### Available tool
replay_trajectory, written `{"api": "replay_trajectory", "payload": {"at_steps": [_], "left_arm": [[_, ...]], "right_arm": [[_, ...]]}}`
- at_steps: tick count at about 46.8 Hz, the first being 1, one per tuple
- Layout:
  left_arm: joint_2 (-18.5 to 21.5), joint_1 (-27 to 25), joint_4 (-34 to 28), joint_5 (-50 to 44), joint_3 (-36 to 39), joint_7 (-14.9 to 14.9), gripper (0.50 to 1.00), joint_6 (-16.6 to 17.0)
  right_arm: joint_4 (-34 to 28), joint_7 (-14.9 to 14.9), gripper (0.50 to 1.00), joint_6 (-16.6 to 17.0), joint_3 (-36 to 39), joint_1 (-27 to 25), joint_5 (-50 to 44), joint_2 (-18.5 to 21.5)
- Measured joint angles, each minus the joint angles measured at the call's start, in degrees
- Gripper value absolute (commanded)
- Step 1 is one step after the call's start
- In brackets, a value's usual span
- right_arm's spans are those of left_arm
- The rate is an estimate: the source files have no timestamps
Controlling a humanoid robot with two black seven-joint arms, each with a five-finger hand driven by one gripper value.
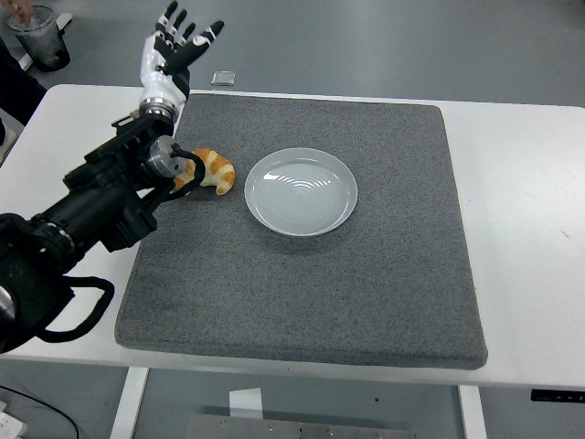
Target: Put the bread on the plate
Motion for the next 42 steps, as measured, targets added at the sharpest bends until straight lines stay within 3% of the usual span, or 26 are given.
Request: {"api": "replay_trajectory", "payload": {"at_steps": [15, 22, 30, 35, 42], "left_arm": [[10.4, -8.7, -2.0, 0.5, 28.5, 0.8, 1.000, -1.1], [19.4, -12.6, -11.5, 1.0, 38.6, 2.0, 1.000, -2.2], [26.4, -20.8, -20.2, 1.0, 51.7, 2.4, 1.000, -3.5], [27.8, -25.7, -23.2, 1.1, 60.6, 2.4, 1.000, -6.5], [28.0, -28.5, -25.1, 8.6, 68.9, 2.3, 1.000, -7.0]], "right_arm": [[0.0, 0.0, 0.932, 0.0, 0.0, 0.0, 0.0, 0.0], [0.0, 0.0, 0.932, 0.0, 0.0, 0.0, 0.0, 0.0], [0.0, 0.0, 0.932, 0.0, 0.0, 0.0, 0.0, 0.0], [0.0, 0.0, 0.932, 0.0, 0.0, 0.0, 0.0, 0.0], [0.0, 0.0, 0.932, 0.0, 0.0, 0.0, 0.0, 0.0]]}}
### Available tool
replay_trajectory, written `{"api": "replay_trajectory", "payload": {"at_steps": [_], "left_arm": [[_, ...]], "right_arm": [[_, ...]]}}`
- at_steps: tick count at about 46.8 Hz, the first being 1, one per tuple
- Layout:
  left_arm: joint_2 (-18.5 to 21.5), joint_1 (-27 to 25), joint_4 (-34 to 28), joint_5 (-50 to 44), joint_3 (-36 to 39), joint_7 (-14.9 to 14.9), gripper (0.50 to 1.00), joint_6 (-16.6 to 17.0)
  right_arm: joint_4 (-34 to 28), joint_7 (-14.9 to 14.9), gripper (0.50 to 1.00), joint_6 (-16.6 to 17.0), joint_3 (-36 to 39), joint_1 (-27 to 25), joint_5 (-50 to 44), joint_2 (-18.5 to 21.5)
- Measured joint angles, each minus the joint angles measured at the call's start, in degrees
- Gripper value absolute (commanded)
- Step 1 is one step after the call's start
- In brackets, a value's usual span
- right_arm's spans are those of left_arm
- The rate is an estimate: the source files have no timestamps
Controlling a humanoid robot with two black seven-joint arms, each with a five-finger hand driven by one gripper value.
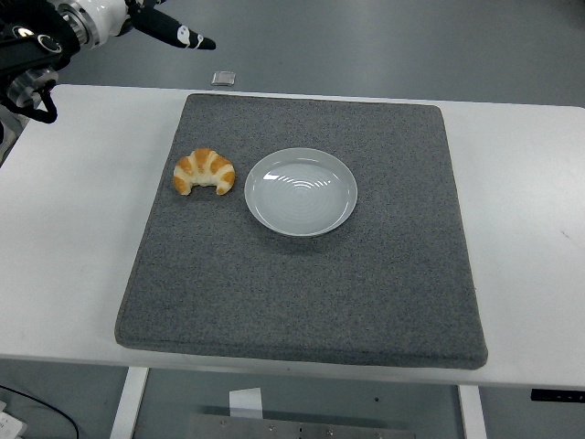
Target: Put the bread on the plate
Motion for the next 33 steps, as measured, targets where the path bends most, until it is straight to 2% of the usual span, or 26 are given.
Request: {"api": "replay_trajectory", "payload": {"at_steps": [6, 13, 22, 33], "left_arm": [[1.9, -0.2, -3.1, 13.3, 1.2, -0.1, 1.000, 0.5], [3.4, -0.2, -5.9, 22.1, 2.0, -0.2, 1.000, 0.8], [2.8, -0.5, -6.6, 29.0, 5.6, -0.2, 1.000, 2.9], [-1.0, 0.0, -6.6, 32.9, 10.7, -0.2, 1.000, 7.1]], "right_arm": [[0.0, 0.0, 0.932, 0.0, 0.0, 0.0, 0.0, 0.0], [0.0, 0.0, 0.932, 0.0, 0.0, 0.0, 0.0, 0.0], [0.0, 0.0, 0.932, 0.0, 0.0, 0.0, 0.0, 0.0], [0.0, 0.0, 0.932, 0.0, 0.0, 0.0, 0.0, 0.0]]}}
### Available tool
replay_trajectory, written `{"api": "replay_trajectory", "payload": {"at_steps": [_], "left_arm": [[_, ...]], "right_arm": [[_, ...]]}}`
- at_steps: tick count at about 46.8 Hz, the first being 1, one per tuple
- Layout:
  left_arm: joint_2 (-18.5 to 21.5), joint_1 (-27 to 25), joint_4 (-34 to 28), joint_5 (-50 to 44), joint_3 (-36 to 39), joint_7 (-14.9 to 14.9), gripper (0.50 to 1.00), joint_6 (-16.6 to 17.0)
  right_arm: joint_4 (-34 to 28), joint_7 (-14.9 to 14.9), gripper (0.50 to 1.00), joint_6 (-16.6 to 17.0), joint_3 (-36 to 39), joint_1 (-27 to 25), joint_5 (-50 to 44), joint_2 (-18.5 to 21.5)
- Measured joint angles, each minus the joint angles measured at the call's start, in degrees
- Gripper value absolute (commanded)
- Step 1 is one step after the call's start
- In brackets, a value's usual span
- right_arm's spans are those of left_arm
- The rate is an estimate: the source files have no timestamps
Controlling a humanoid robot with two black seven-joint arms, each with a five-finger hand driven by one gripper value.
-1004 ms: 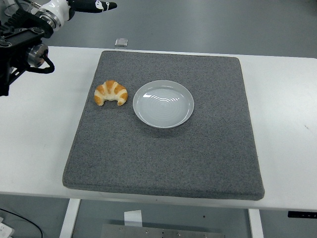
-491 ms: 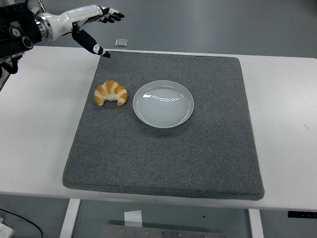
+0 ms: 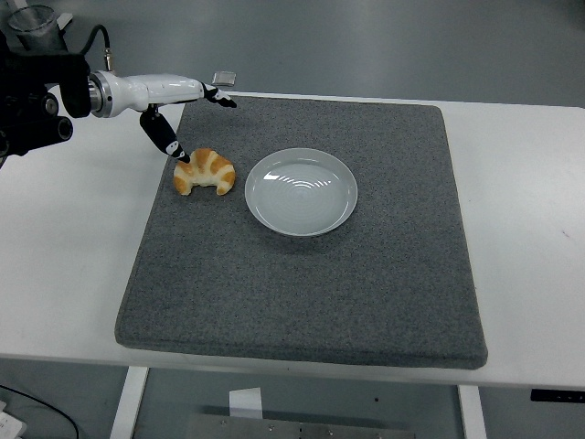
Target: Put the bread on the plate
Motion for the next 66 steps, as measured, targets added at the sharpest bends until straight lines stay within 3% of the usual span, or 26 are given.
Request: {"api": "replay_trajectory", "payload": {"at_steps": [11, 66], "left_arm": [[-2.5, 0.9, 0.5, 0.0, 3.3, 0.1, 1.000, 2.5], [-7.9, 8.5, 7.6, -0.2, 3.8, 0.1, 0.988, 7.0]], "right_arm": [[0.0, 0.0, 0.932, 0.0, 0.0, 0.0, 0.0, 0.0], [0.0, 0.0, 0.932, 0.0, 0.0, 0.0, 0.0, 0.0]]}}
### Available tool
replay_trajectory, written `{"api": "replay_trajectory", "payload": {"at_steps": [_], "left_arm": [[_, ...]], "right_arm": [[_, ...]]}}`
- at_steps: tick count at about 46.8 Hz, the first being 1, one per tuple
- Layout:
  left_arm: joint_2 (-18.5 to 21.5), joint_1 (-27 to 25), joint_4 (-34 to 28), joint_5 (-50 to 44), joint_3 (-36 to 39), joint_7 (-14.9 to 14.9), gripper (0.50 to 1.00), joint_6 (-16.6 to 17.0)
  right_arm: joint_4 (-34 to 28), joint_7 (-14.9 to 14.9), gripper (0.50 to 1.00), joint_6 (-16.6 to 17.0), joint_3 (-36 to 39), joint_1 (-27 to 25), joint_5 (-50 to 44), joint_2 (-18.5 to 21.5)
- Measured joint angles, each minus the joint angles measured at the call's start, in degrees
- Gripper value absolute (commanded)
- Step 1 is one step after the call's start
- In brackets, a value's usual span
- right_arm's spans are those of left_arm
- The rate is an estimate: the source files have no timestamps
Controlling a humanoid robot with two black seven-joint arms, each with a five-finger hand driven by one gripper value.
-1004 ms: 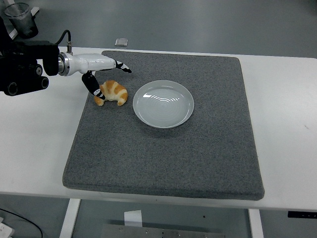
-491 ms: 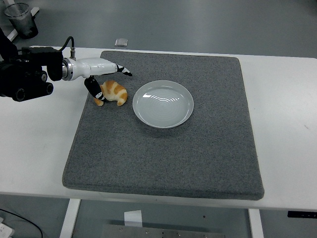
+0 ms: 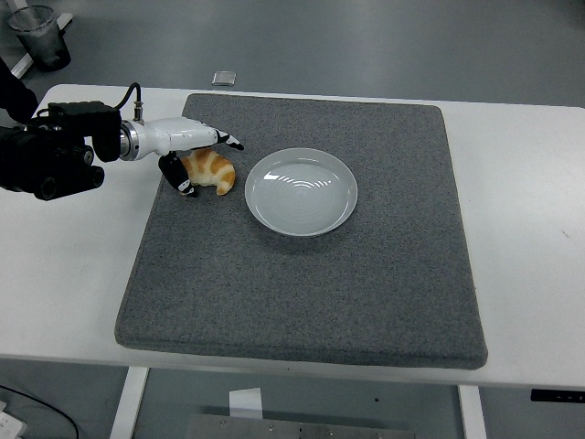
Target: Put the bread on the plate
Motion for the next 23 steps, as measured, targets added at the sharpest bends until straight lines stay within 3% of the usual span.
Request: {"api": "replay_trajectory", "payload": {"at_steps": [8, 23], "left_arm": [[-0.8, 0.8, 0.5, 0.0, 0.0, 0.0, 0.971, 0.4], [-1.6, 1.2, 2.4, 0.0, 0.2, 0.0, 0.789, 1.7]], "right_arm": [[0.0, 0.0, 0.932, 0.0, 0.0, 0.0, 0.0, 0.0], [0.0, 0.0, 0.932, 0.0, 0.0, 0.0, 0.0, 0.0]]}}
